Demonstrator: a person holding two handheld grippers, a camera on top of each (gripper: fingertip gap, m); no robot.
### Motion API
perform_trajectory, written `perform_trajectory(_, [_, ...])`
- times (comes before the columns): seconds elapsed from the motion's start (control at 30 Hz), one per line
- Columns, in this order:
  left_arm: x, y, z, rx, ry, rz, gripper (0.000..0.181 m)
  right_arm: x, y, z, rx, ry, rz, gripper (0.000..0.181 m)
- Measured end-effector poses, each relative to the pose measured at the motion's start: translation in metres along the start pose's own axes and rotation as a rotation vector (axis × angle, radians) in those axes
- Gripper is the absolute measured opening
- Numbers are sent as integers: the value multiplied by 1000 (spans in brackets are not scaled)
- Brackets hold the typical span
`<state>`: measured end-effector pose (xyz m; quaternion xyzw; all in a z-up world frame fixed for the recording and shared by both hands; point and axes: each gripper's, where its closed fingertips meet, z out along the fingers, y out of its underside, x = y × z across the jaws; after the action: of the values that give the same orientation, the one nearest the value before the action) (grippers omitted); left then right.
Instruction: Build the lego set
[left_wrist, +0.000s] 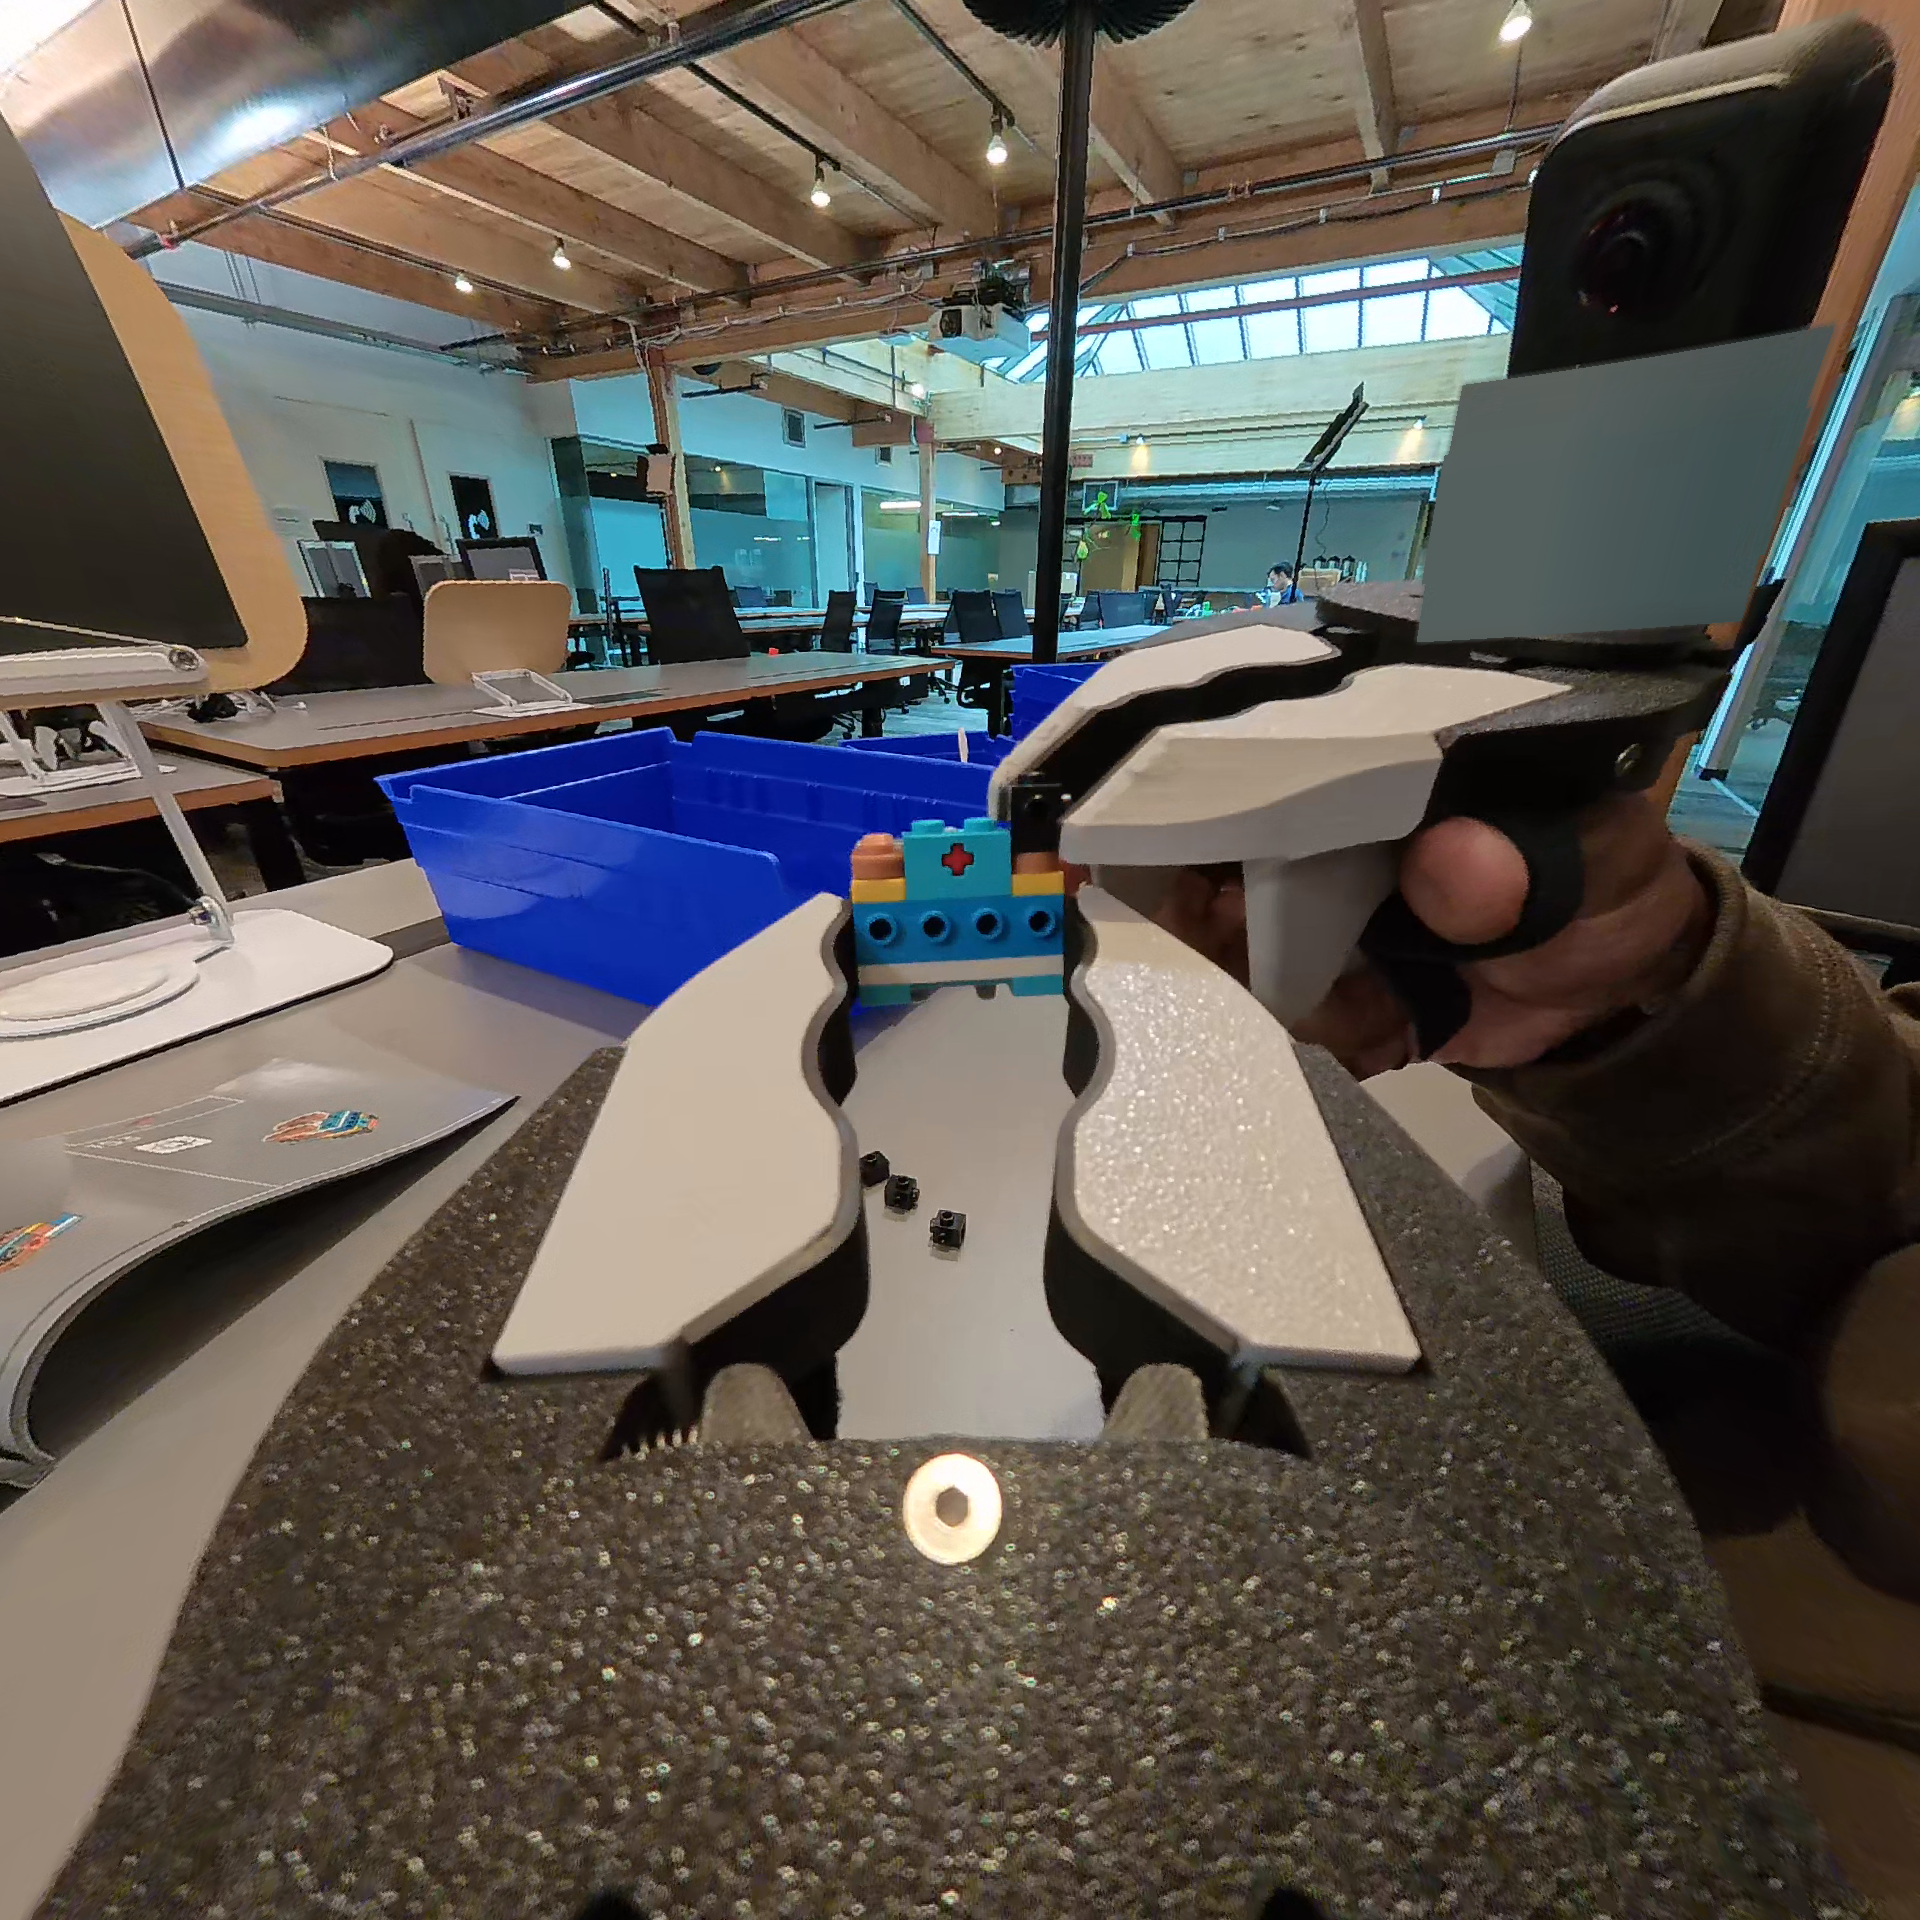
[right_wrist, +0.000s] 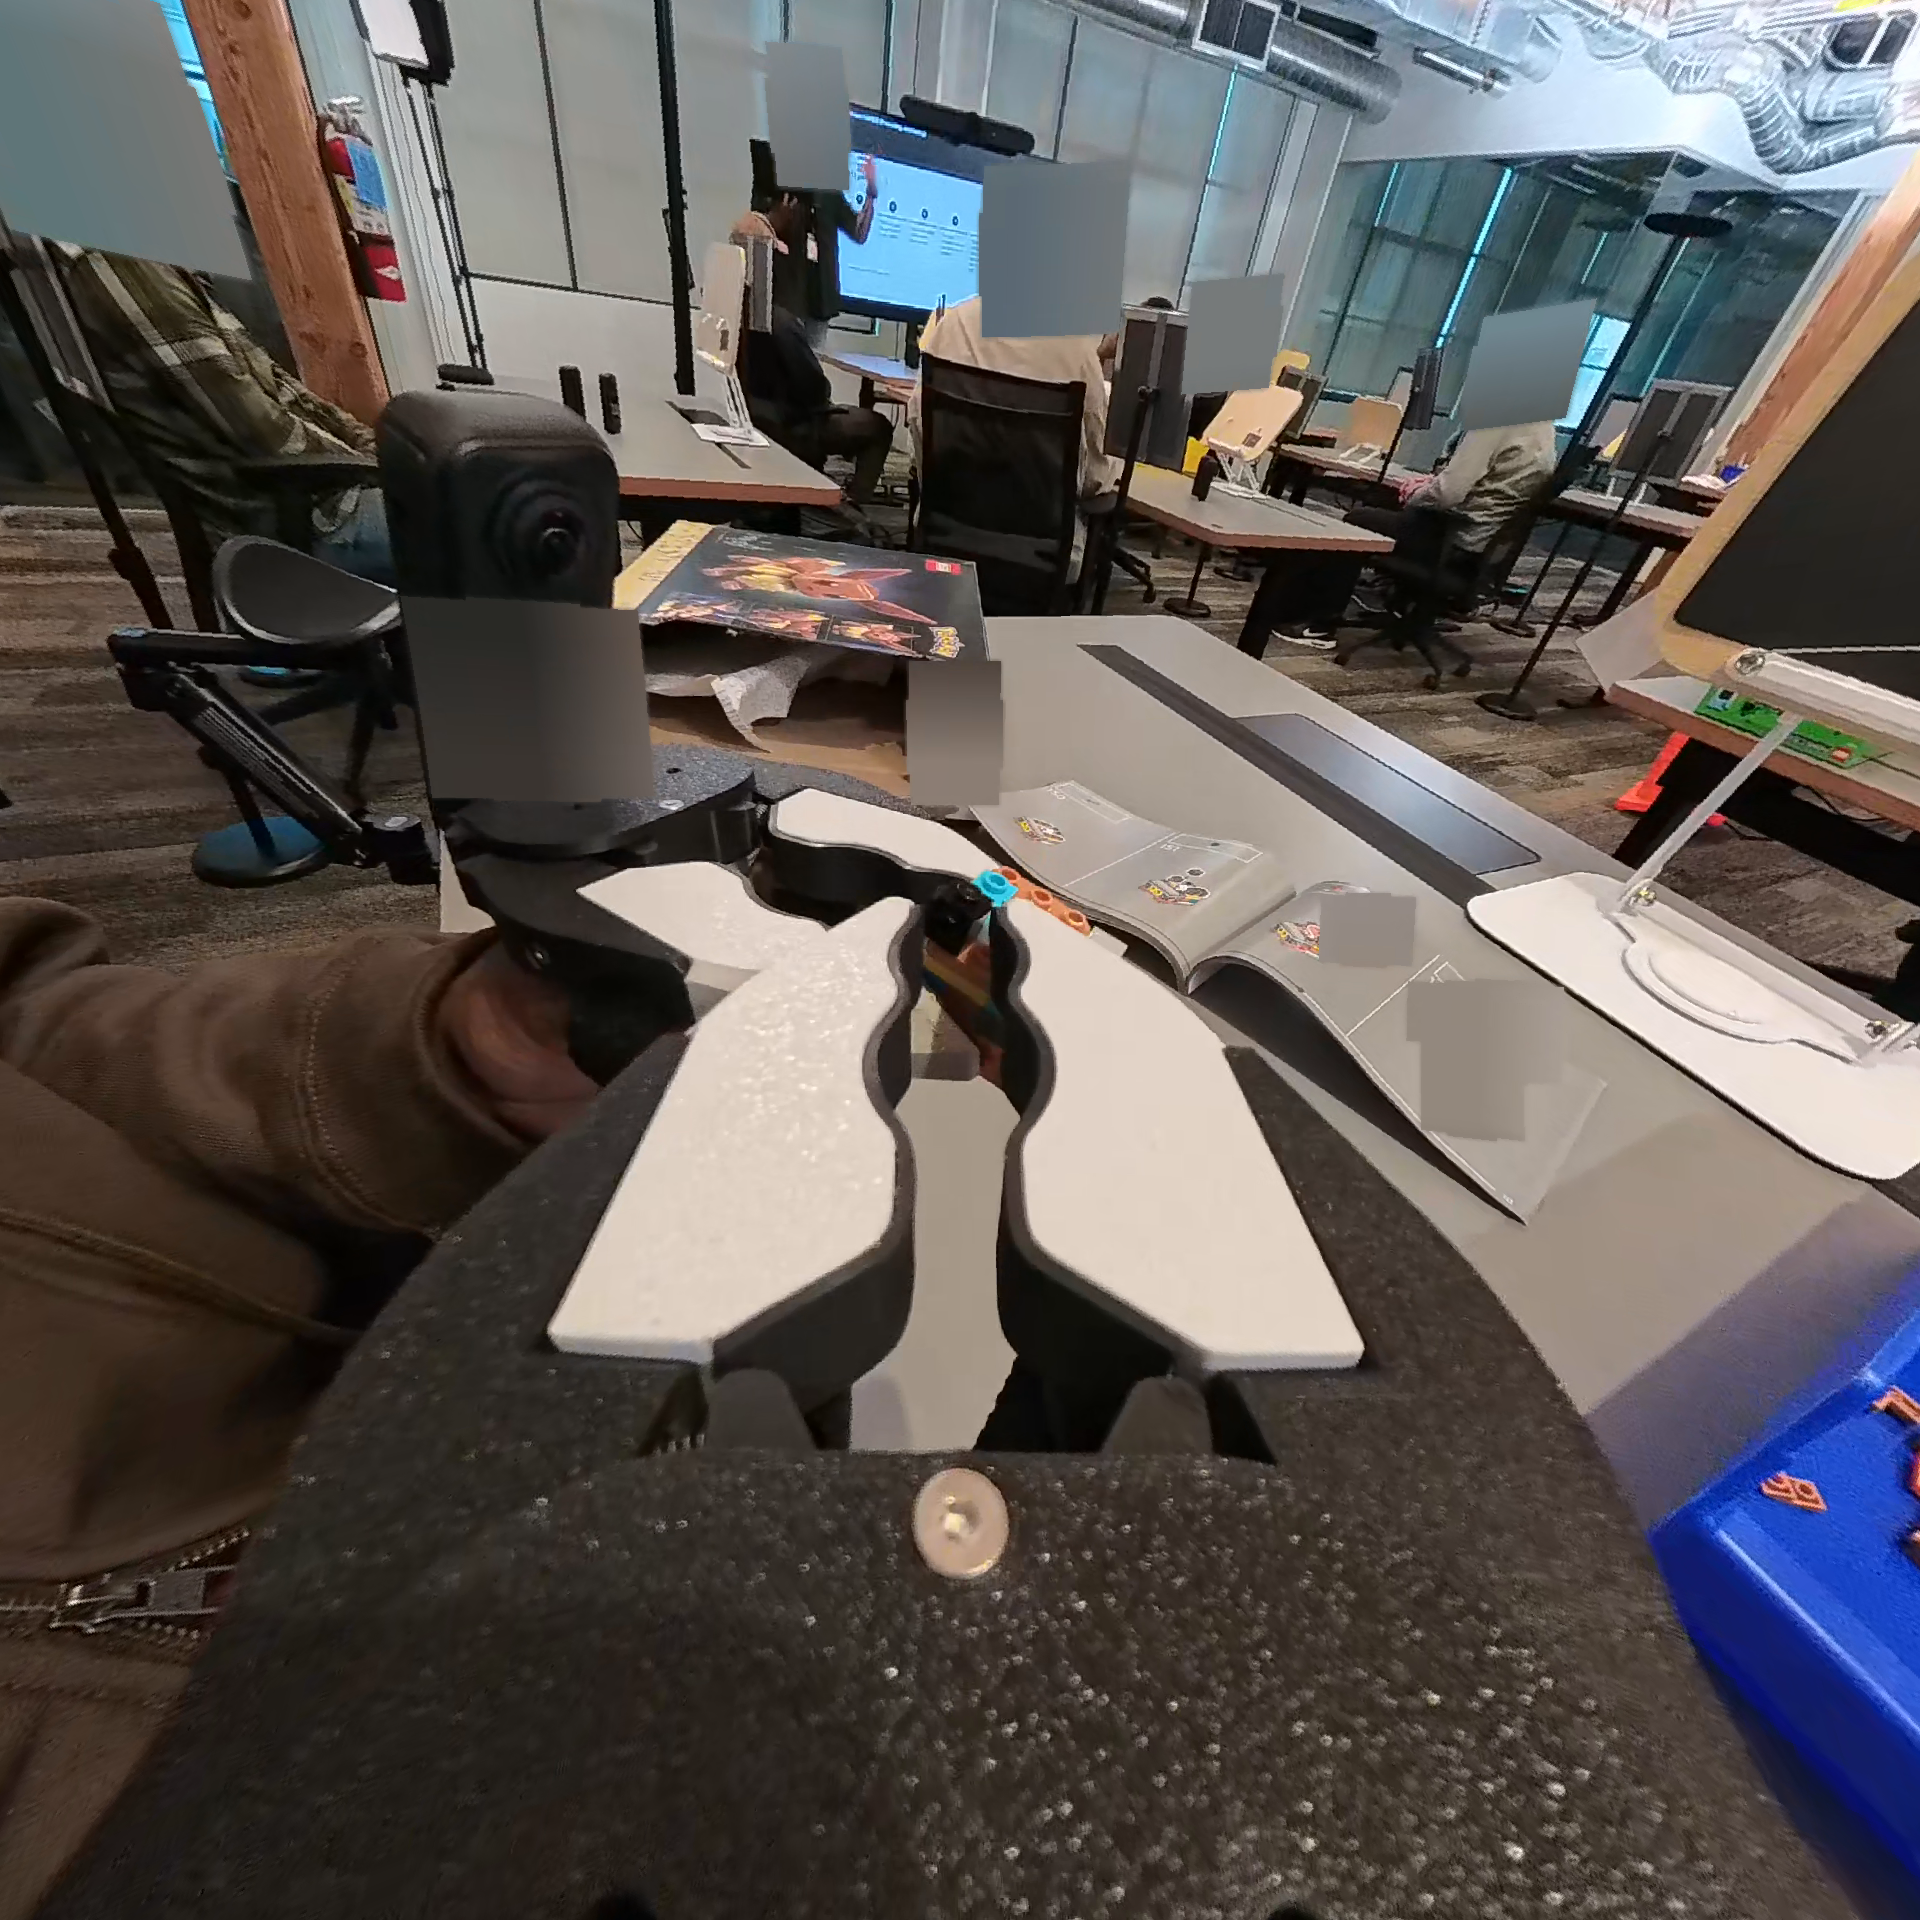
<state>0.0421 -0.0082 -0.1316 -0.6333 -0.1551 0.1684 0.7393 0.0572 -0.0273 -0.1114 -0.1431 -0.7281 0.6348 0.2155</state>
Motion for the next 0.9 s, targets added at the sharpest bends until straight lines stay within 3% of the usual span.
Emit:
perform_trajectory(0.5, [0,4,1,-24,11,5,37,0,3,-1,7,-61,30,11])
perform_trajectory(0.63, [-16,16,2,-83,-67,-52,37,19,4,-21,9,-68,25,18])
perform_trajectory(0.77, [-21,22,1,-110,-67,-119,37,61,63,-44,-232,15,28,12])
perform_trajectory(0.9, [-19,26,3,-127,-61,-113,37,64,131,-47,-486,-27,30,10])
